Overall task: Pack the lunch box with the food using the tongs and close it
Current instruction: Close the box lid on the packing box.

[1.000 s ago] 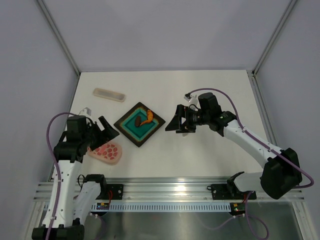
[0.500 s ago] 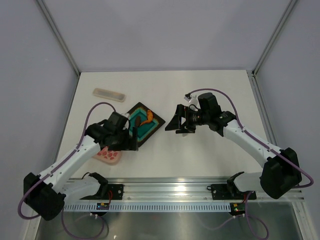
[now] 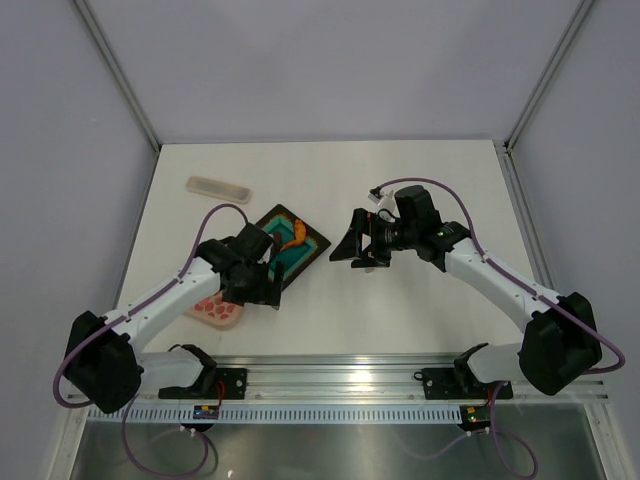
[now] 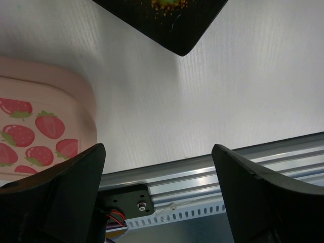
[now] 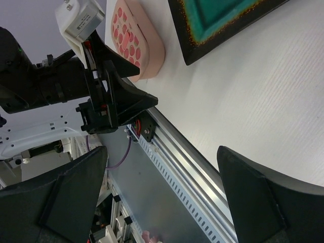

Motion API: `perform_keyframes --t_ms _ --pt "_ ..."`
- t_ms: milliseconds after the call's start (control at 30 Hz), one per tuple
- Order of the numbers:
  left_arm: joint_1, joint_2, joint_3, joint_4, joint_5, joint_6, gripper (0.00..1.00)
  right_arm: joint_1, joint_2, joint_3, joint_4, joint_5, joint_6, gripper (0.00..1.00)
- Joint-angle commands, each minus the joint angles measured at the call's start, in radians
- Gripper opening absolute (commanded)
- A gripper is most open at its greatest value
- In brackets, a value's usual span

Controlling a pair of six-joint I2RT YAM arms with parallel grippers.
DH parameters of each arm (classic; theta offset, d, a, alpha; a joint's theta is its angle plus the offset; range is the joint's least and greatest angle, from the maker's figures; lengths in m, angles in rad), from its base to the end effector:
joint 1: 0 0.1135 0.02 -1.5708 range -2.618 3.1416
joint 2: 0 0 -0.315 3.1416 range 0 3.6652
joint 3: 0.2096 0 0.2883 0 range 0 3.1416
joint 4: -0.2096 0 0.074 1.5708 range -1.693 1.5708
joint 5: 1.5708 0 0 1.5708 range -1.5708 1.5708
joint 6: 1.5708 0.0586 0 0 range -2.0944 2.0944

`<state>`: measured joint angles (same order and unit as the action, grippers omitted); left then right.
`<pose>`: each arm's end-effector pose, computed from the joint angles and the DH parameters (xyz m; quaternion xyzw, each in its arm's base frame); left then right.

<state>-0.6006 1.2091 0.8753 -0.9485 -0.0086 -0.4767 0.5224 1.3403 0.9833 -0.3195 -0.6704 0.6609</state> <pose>0.1920 -0.1309 0.2453 0.0607 0.9877 -0.0701 0.1256 0.2650 0.1946 0.3028 -0.0830 0.8593 0.4739 0.1735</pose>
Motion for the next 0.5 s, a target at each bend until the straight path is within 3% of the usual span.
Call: perform_keyframes --t_ms 0,467 --pt "-0.007 0.026 0.002 0.03 0.052 0.021 0.9 -0.009 -0.013 0.005 0.03 0.012 0.017 0.97" --pt "-0.007 0.098 -0.022 0.027 0.035 -0.002 0.91 -0.009 -0.026 -0.005 0.034 0.008 0.026 0.97"
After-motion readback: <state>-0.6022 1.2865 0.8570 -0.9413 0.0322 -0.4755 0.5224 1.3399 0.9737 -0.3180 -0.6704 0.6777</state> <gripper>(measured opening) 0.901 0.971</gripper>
